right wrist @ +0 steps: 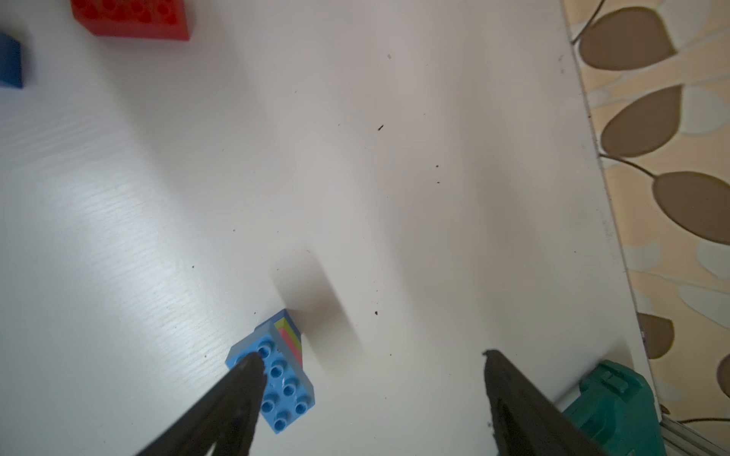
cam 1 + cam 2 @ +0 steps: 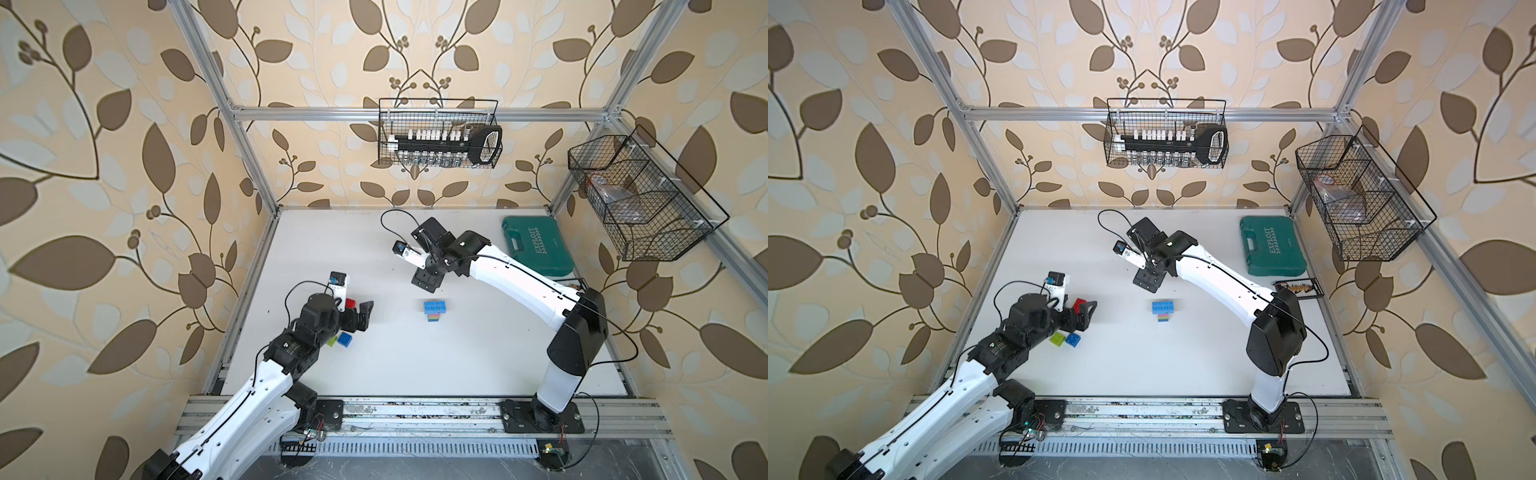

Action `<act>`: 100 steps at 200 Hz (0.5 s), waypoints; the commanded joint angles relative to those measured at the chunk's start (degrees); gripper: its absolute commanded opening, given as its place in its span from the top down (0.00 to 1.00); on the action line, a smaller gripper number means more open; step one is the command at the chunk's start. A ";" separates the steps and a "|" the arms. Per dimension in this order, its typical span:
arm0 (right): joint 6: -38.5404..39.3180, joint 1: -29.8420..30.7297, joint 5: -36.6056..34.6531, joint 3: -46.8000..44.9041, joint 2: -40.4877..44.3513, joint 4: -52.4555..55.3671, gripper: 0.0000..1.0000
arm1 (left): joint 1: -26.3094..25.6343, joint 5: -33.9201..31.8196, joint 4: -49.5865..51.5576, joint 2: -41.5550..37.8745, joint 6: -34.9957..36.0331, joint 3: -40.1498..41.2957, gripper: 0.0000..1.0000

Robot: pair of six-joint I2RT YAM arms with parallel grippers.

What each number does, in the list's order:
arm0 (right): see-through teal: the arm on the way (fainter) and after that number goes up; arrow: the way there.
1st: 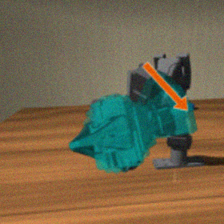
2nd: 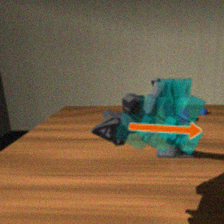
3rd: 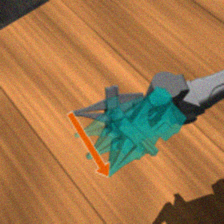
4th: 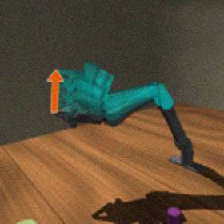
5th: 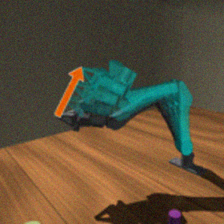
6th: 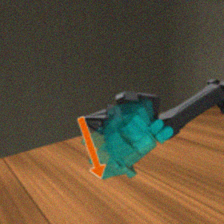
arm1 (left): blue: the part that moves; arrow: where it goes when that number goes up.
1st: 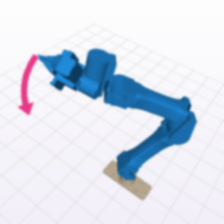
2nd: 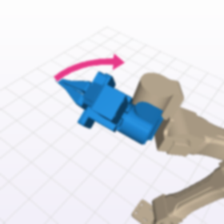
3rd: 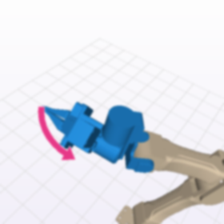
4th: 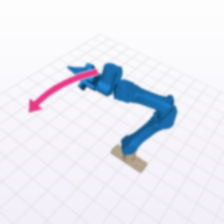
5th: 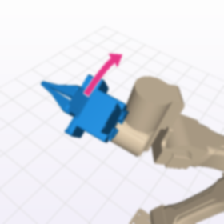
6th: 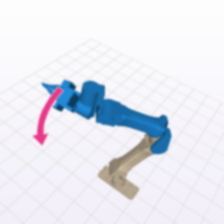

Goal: Assemble a spoon with lego
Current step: Assemble the lego brick with the lego brick, then move the lego brick at the center of the board.

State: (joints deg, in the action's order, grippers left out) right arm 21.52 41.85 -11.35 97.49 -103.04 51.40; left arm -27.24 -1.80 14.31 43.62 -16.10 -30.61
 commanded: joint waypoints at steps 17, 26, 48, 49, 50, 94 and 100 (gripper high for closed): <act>-13.77 -3.59 -6.05 2.66 0.77 2.44 0.14 | 0.23 2.05 15.03 11.78 -6.35 -10.56 0.01; -13.86 -3.86 -5.66 1.24 2.08 1.46 0.14 | -1.75 -0.51 17.14 11.72 -7.66 -10.19 0.01; -14.14 -4.66 -3.46 -2.39 5.70 -2.22 0.14 | -4.43 -1.40 19.85 11.85 -12.84 -8.25 0.01; -14.14 -4.66 -3.39 -2.44 5.77 -2.29 0.14 | -4.46 -1.25 19.91 11.93 -13.14 -8.15 0.01; -14.14 -4.71 -3.27 -2.46 5.93 -2.36 0.14 | -4.56 -1.13 19.94 11.98 -13.37 -8.11 0.01; -13.88 -8.03 1.69 -4.12 10.64 -3.69 0.13 | -9.37 -5.46 25.29 20.42 -20.00 -8.72 0.02; -13.72 -8.33 2.29 -4.24 11.11 -4.11 0.13 | -9.57 -5.85 25.15 21.59 -20.52 -8.47 0.04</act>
State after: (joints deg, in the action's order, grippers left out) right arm 8.75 34.92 -12.36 94.59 -94.85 49.39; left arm -35.83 -4.27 35.14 61.25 -31.27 -38.87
